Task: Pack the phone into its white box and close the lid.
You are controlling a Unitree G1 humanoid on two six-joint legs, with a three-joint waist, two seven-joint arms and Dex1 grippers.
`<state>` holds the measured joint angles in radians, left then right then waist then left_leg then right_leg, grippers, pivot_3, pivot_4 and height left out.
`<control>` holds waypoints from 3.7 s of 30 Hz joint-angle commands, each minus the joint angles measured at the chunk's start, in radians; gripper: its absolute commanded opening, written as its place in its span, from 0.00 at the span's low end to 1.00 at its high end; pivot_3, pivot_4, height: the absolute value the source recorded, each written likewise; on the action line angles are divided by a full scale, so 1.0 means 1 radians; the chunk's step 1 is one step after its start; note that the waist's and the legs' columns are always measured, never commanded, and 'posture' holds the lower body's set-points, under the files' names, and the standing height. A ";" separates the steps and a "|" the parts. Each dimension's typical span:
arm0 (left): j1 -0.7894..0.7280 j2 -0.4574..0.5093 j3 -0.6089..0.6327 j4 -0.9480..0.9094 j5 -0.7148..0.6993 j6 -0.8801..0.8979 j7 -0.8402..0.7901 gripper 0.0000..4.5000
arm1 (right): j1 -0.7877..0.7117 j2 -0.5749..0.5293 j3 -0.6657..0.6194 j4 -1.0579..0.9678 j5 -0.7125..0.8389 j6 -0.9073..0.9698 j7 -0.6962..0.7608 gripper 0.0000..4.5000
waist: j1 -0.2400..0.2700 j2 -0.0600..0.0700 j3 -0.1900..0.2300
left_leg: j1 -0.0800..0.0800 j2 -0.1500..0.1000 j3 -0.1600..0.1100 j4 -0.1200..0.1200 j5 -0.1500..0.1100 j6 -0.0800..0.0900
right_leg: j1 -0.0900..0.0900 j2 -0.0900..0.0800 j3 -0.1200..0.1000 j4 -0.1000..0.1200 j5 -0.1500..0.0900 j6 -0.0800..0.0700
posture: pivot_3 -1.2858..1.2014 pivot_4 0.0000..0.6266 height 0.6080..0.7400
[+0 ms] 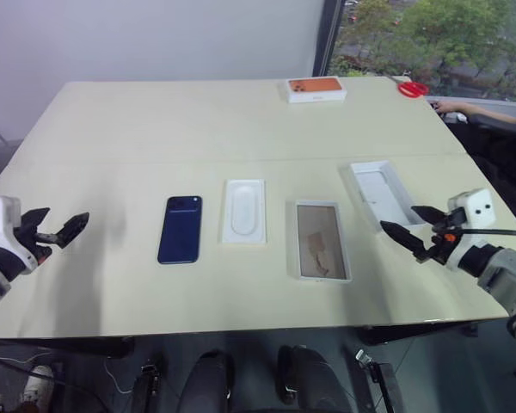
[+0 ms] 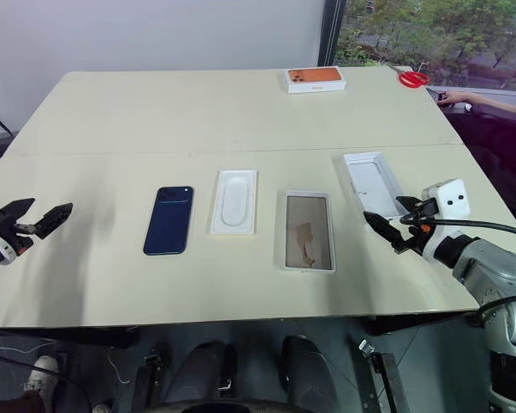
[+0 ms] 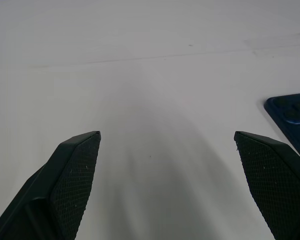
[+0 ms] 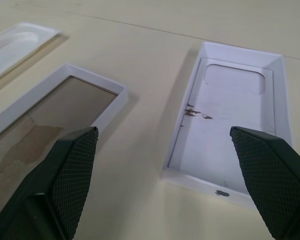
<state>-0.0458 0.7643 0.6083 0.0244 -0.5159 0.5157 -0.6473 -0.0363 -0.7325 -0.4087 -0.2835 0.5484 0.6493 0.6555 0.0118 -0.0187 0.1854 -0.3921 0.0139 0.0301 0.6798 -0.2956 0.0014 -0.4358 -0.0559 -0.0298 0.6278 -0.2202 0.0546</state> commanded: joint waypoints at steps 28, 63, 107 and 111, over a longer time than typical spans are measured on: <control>-0.164 -0.211 -0.218 -0.335 -0.187 0.274 0.208 1.00 | -0.121 0.028 0.187 -0.196 0.033 0.055 -0.016 0.98 | 0.003 0.000 0.000 | 0.000 0.000 0.000 0.002 0.000 0.000 | 0.001 0.001 0.000 0.001 0.000 0.001 | 0.52 0.24 1.00; -0.693 -0.638 -0.258 -0.049 -0.197 1.099 0.698 0.88 | -0.160 -0.004 0.419 -0.396 -0.088 0.116 -0.065 1.00 | 0.002 -0.003 0.001 | 0.001 -0.002 -0.005 0.003 0.001 -0.001 | 0.004 0.006 0.000 0.002 0.002 0.006 | 0.52 0.24 1.00; -0.538 -0.613 -0.684 -0.053 -1.456 0.625 1.465 0.02 | -0.087 -0.070 0.241 -0.228 -0.190 0.012 -0.022 1.00 | 0.003 -0.003 0.001 | 0.002 -0.007 -0.004 0.003 0.002 -0.003 | 0.005 0.001 0.000 0.003 0.000 0.003 | 0.52 0.24 1.00; -0.553 -0.614 -0.700 -0.044 -1.456 0.617 1.456 0.02 | -0.088 -0.068 0.239 -0.224 -0.195 0.012 -0.031 1.00 | 0.003 -0.003 0.001 | 0.002 -0.007 -0.005 0.003 0.002 -0.003 | 0.005 0.001 0.000 0.003 0.000 0.003 | 0.52 0.24 1.00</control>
<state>-0.5790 0.1547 -0.0792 -0.0023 -1.9509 1.1426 0.8179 -0.1212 -0.8044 -0.1471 -0.4779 0.3567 0.6706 0.6321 0.0149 -0.0212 0.1862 -0.3905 0.0067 0.0255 0.6832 -0.2933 -0.0015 -0.4309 -0.0548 -0.0296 0.6304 -0.2202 0.0573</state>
